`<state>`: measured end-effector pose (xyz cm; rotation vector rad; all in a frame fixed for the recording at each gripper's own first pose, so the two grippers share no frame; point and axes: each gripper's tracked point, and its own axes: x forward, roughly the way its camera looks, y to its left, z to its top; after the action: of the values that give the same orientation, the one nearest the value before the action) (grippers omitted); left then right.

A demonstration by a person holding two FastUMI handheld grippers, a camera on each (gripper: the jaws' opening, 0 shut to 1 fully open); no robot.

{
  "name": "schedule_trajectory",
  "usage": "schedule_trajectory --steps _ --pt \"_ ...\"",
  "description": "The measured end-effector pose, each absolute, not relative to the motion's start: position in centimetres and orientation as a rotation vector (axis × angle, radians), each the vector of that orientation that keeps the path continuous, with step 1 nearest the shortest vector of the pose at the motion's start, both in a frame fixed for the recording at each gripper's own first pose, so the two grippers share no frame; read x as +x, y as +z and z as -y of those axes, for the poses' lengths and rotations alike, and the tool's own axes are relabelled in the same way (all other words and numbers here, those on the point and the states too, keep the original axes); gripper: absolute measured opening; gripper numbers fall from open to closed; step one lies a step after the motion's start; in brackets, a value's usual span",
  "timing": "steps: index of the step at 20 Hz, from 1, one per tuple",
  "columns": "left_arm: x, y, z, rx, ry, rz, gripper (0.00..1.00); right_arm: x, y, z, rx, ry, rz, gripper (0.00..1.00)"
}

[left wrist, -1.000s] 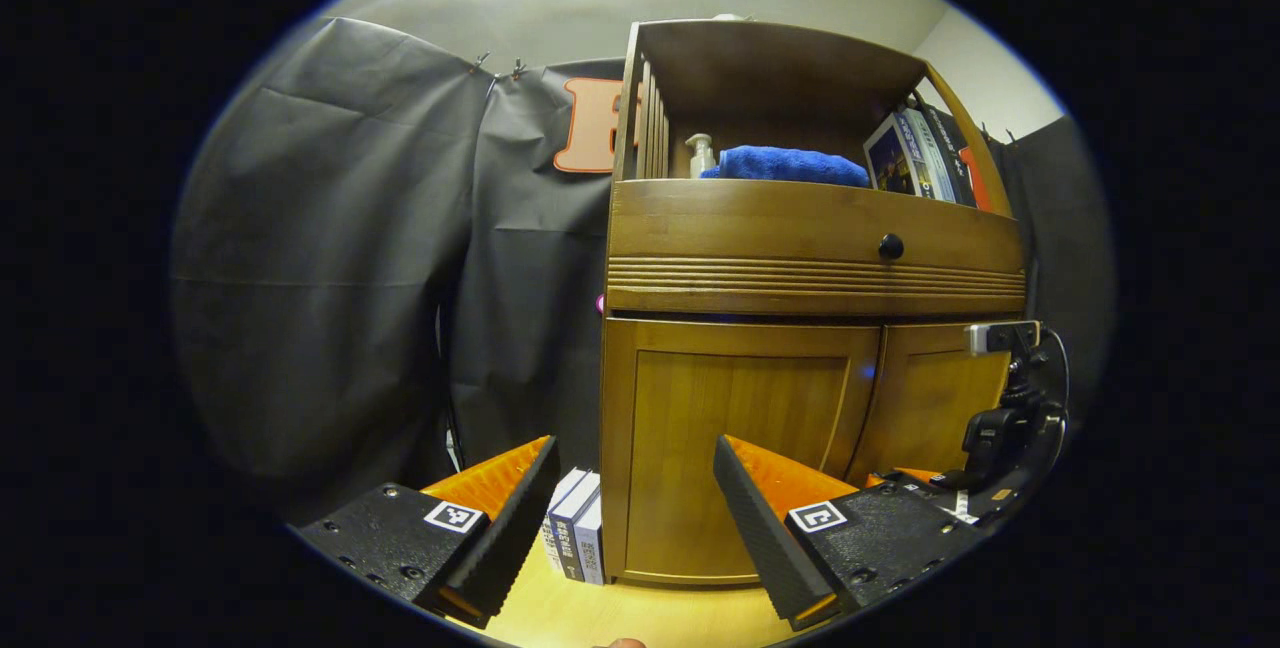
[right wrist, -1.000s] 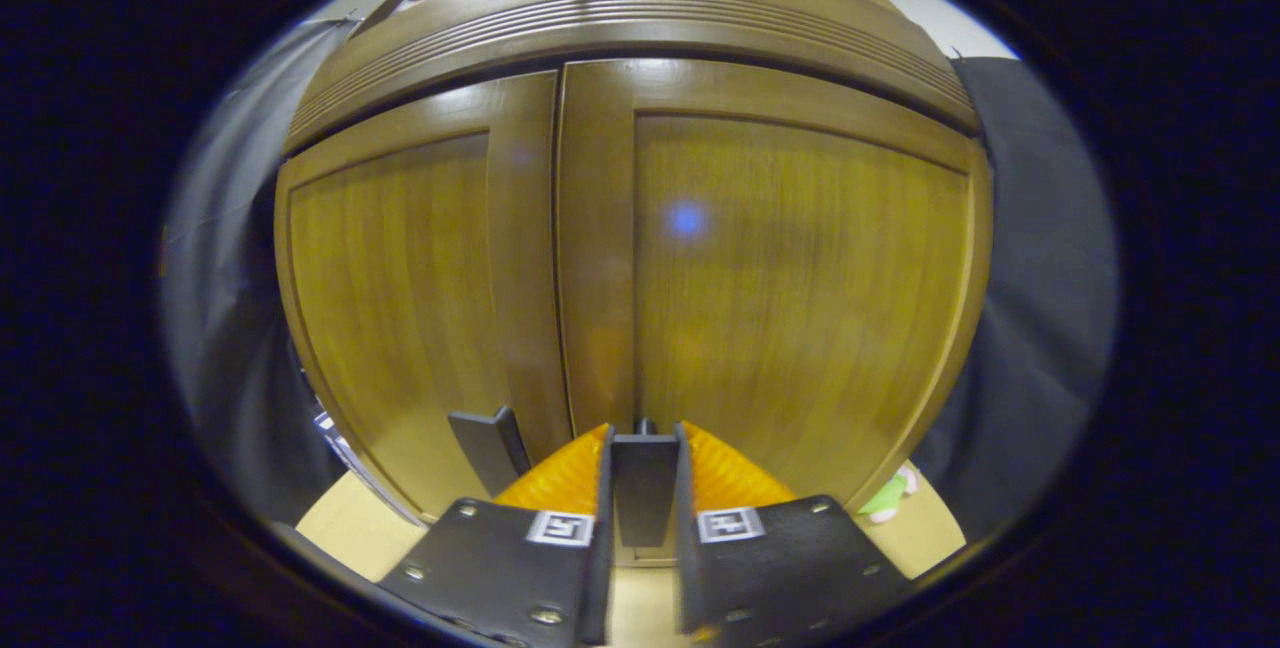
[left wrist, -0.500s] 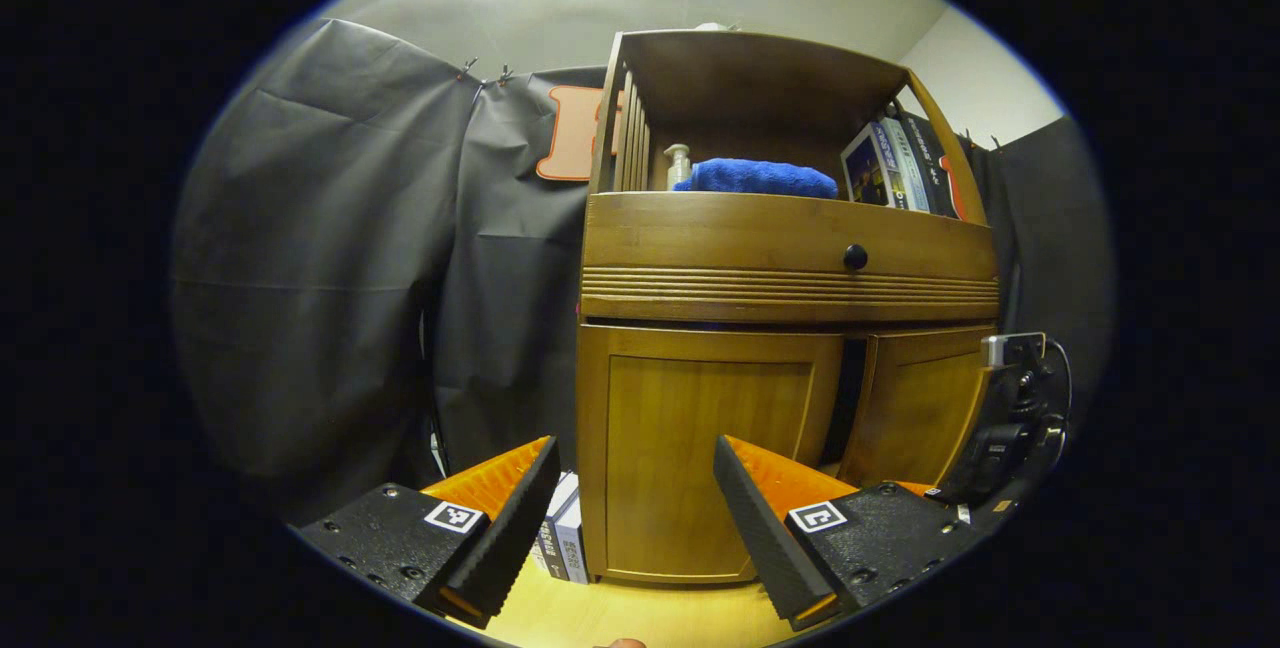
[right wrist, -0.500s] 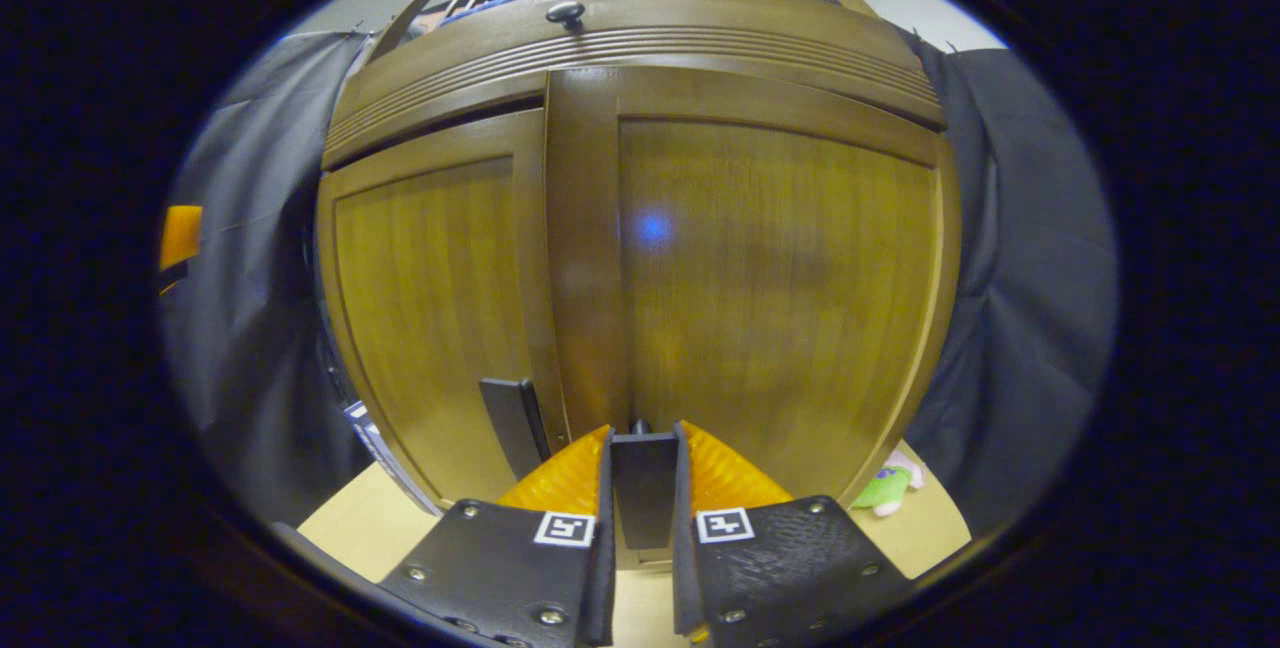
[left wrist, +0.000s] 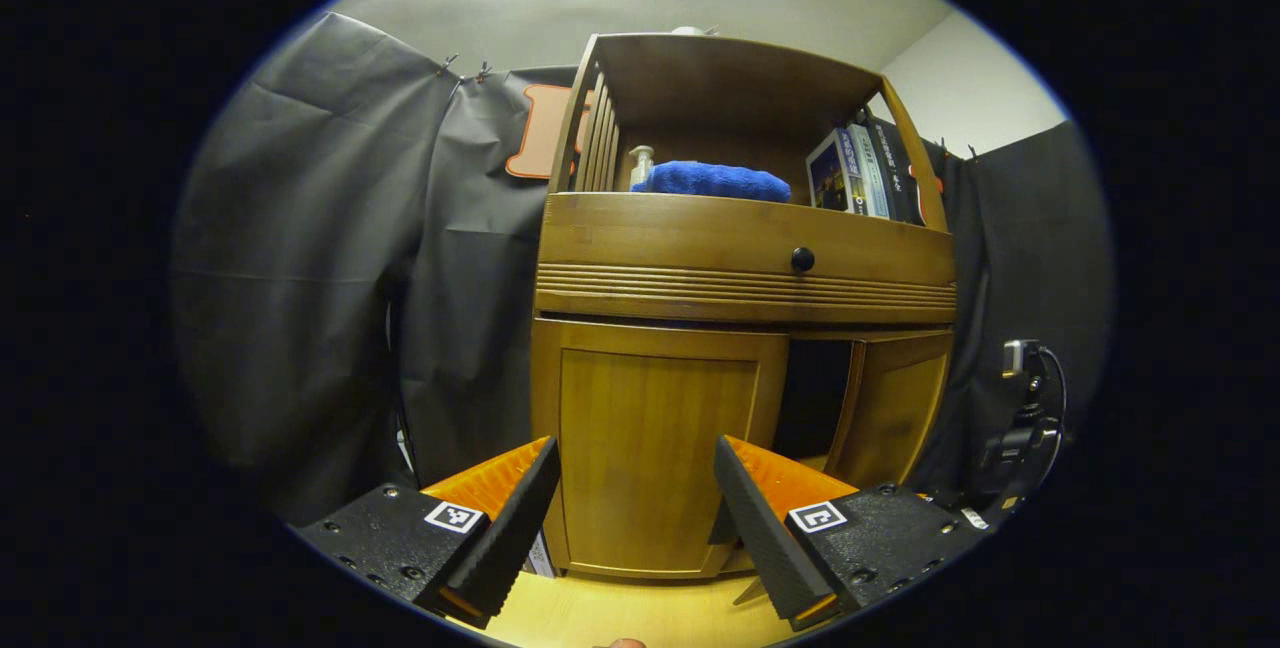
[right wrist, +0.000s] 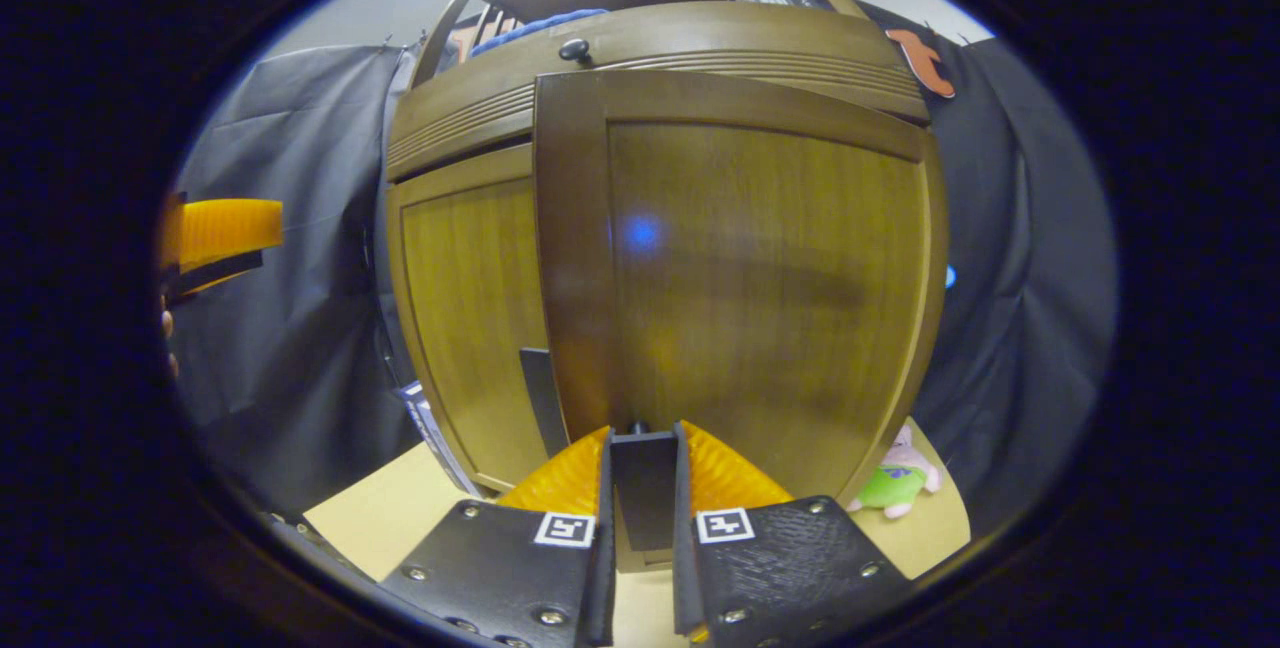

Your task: Open the right door of the double-door shoe cabinet with the right hand, and open the left door with the left hand.

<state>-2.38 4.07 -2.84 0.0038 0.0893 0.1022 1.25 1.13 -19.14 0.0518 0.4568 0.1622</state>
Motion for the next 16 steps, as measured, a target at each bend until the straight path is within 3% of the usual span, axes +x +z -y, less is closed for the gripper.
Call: schedule_trajectory --steps 2,16 --pt "-2.5 -2.8 -3.7 0.004 0.094 -0.086 0.92 0.6 -18.9 -0.8 0.052 0.157 -0.458 0.23" --pt "-1.8 -4.4 -0.9 -0.014 0.018 -0.117 0.95 -3.6 -17.9 2.4 0.068 0.063 -0.465 0.23"
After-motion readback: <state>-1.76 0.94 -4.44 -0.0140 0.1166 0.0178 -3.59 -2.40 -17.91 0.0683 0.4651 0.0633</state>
